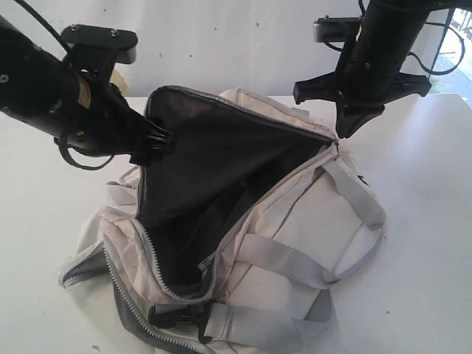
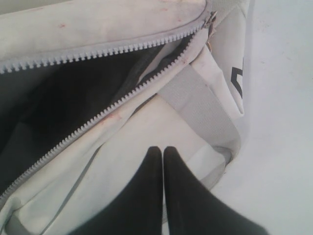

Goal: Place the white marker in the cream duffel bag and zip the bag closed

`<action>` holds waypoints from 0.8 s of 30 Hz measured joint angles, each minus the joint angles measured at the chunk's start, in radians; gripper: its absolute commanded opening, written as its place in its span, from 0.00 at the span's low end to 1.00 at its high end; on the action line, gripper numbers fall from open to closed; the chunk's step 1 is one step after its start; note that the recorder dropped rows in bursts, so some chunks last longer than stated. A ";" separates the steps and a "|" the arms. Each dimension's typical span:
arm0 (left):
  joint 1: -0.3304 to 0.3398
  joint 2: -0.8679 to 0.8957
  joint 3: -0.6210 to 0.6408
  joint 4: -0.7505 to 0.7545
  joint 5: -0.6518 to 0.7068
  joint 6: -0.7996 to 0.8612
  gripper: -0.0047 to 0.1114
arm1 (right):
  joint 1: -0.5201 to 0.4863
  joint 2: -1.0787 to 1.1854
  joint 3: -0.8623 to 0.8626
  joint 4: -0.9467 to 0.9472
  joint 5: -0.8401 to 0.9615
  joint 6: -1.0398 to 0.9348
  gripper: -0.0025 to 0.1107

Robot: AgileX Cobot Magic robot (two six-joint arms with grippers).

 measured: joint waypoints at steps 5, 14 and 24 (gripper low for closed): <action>0.097 0.008 -0.004 0.042 -0.035 -0.057 0.78 | 0.000 0.000 0.000 0.000 0.000 0.000 0.02; 0.138 0.103 -0.005 -0.212 -0.199 0.140 0.50 | 0.000 0.000 0.000 0.000 0.000 0.000 0.02; 0.138 0.118 -0.005 -0.271 -0.284 0.232 0.04 | 0.000 0.000 0.000 0.000 0.000 0.000 0.02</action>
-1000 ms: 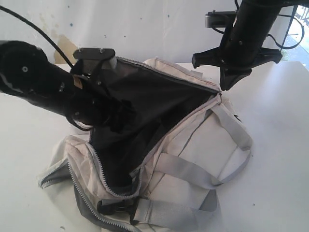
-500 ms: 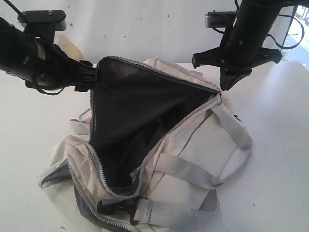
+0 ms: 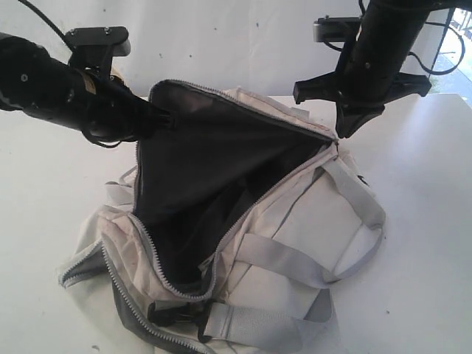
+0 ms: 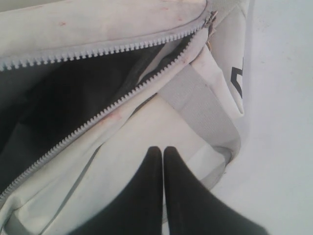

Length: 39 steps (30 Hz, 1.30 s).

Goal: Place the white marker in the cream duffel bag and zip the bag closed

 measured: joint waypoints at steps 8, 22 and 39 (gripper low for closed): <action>0.000 -0.173 0.000 0.003 0.149 0.518 0.04 | -0.030 0.000 0.000 0.000 0.000 0.003 0.02; 0.000 -0.201 0.067 -0.434 0.415 1.069 0.62 | -0.044 0.000 0.000 0.000 -0.008 0.009 0.02; 0.000 -0.279 0.011 -0.048 0.589 0.165 0.77 | -0.044 0.002 0.000 0.125 -0.136 -0.048 0.06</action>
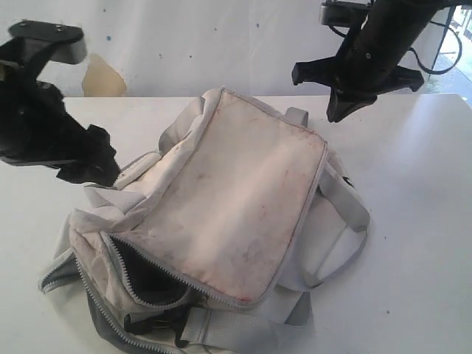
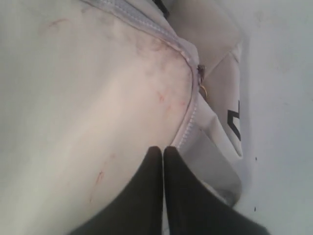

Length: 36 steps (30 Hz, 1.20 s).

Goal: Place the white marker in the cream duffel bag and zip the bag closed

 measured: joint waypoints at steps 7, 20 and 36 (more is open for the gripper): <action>0.000 0.015 0.000 0.075 0.138 -0.346 0.77 | 0.000 0.064 0.000 0.042 -0.073 -0.121 0.38; 0.000 0.048 0.132 -0.064 0.031 -0.481 0.77 | 0.000 0.126 0.000 0.222 -0.235 -0.431 0.48; 0.000 0.095 0.235 -0.189 -0.186 -0.527 0.77 | -0.040 0.280 -0.035 0.209 -0.316 -0.545 0.67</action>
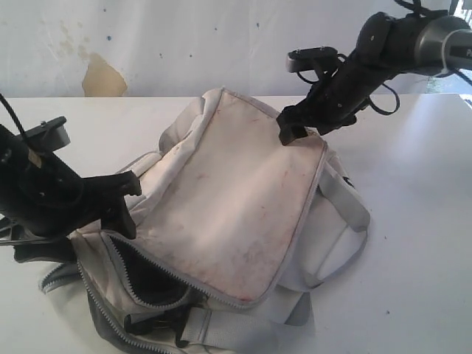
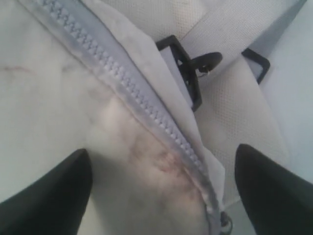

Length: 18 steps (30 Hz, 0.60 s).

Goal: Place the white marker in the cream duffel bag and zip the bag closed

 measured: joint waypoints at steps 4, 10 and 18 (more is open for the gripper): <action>0.000 0.048 0.002 -0.018 -0.052 -0.002 0.70 | -0.009 0.035 -0.036 0.070 0.013 -0.045 0.58; 0.000 0.104 0.002 -0.026 -0.139 -0.008 0.09 | -0.011 0.042 -0.041 0.114 0.040 -0.113 0.22; 0.027 0.138 -0.011 -0.004 -0.174 0.017 0.05 | -0.018 0.042 -0.043 0.071 0.098 -0.070 0.02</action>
